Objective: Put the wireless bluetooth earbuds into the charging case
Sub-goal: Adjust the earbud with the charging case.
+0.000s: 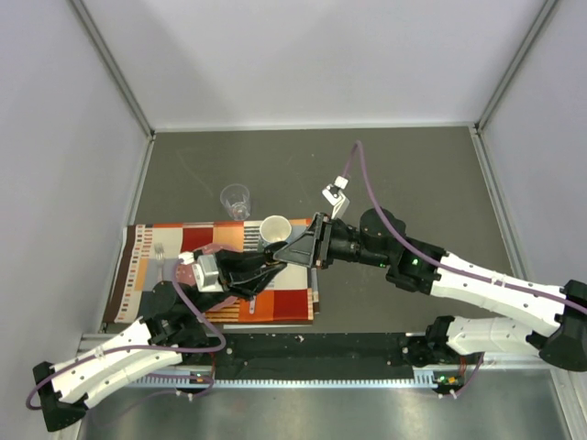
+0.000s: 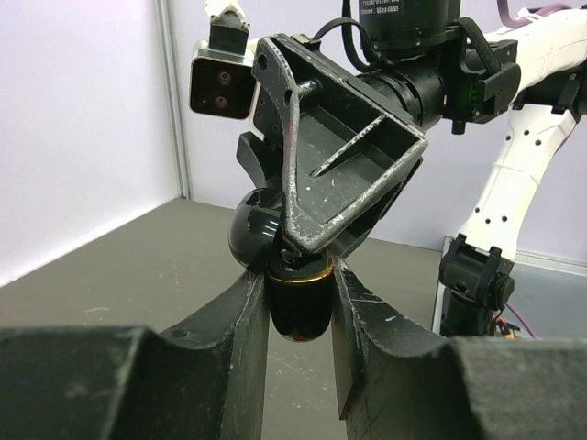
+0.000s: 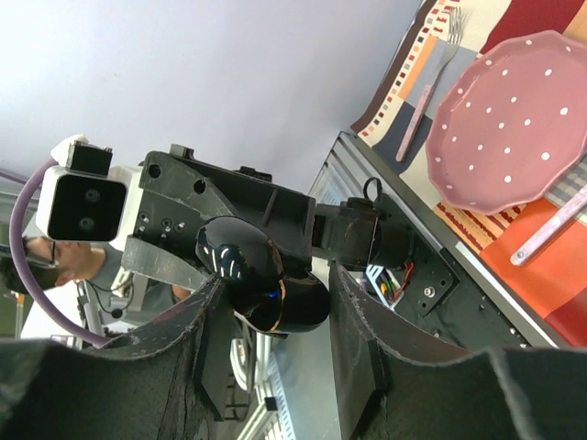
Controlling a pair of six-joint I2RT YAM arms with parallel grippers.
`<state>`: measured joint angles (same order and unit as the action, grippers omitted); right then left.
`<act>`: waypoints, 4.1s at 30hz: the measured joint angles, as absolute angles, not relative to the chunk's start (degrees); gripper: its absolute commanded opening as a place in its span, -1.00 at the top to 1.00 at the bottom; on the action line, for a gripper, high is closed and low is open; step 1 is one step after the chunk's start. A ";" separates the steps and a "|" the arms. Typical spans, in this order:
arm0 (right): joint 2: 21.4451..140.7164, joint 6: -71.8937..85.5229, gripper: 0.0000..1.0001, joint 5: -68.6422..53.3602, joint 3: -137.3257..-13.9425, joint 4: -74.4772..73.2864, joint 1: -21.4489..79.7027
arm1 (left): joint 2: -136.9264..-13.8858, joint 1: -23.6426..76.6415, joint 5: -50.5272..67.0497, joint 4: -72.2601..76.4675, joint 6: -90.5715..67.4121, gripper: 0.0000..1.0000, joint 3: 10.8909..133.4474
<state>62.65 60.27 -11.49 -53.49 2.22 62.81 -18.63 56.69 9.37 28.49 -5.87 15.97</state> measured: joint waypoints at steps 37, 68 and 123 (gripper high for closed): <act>62.65 63.94 0.83 -11.05 -51.24 7.31 62.50 | -19.03 56.69 8.10 29.91 -7.40 0.52 15.97; 63.42 64.79 0.83 -11.86 -50.98 7.60 62.83 | -20.03 56.75 8.54 28.53 -6.72 0.24 16.12; 61.52 62.67 -0.56 -9.69 -48.56 8.03 63.16 | -19.46 56.73 9.15 27.44 -6.79 1.00 15.64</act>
<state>61.52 62.67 -9.69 -48.56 8.03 63.16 -19.46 56.73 9.15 27.44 -6.79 15.64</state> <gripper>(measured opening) 0.681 0.339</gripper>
